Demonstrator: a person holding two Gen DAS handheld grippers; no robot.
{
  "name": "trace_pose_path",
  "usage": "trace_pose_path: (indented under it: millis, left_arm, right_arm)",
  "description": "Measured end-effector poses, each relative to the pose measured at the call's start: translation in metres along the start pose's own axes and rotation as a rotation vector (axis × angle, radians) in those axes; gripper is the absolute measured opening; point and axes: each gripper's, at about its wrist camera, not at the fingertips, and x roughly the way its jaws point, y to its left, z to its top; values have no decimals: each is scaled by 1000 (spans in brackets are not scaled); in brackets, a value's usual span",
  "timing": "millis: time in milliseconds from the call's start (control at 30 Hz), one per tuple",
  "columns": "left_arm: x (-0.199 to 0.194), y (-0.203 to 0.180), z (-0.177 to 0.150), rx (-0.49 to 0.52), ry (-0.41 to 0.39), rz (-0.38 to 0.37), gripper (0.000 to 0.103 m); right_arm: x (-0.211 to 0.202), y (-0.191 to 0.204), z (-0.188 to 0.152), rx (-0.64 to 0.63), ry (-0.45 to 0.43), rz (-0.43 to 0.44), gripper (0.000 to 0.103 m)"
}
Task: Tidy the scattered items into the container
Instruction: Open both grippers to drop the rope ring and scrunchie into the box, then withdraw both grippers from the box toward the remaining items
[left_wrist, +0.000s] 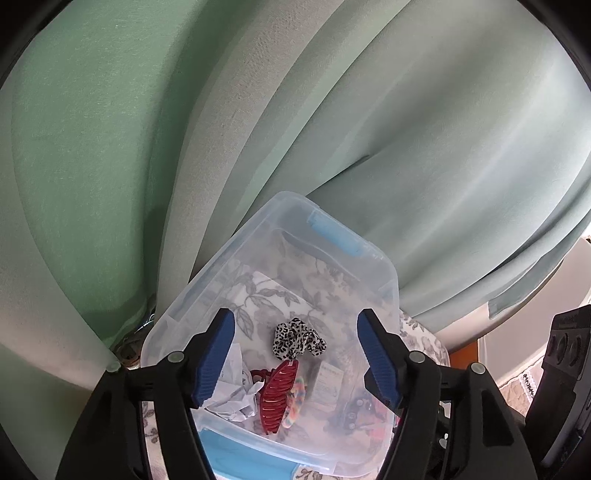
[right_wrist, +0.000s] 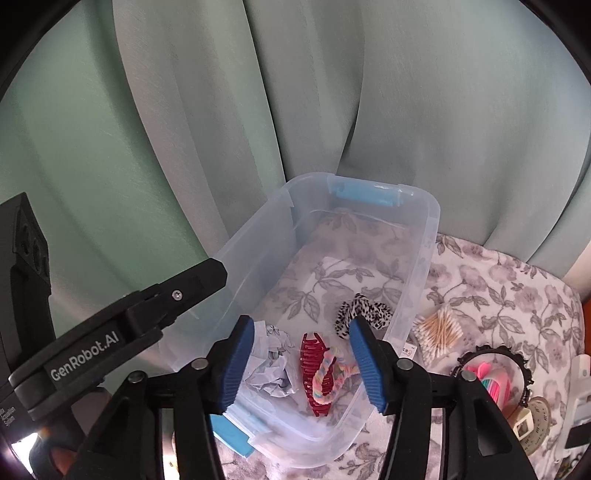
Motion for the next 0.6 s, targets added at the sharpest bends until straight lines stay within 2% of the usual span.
trace_pose_path:
  millis: [100,167,467,600]
  left_arm:
    - [-3,-3,0,2,1,1,79]
    - [-2,-4,1,-1,2,3,82]
    - [2,-9,1,9,8,21,85]
    - [1,-14,-1,15,7,30,93]
  right_arm:
    - [-2,0,-1,-3,-2,8,66]
    - [-2,-2,-1,1,-1,12,73]
    - [-9,-7,-2,15,-16,16,90]
    - [-12,-9,-4,21,-23,20,98]
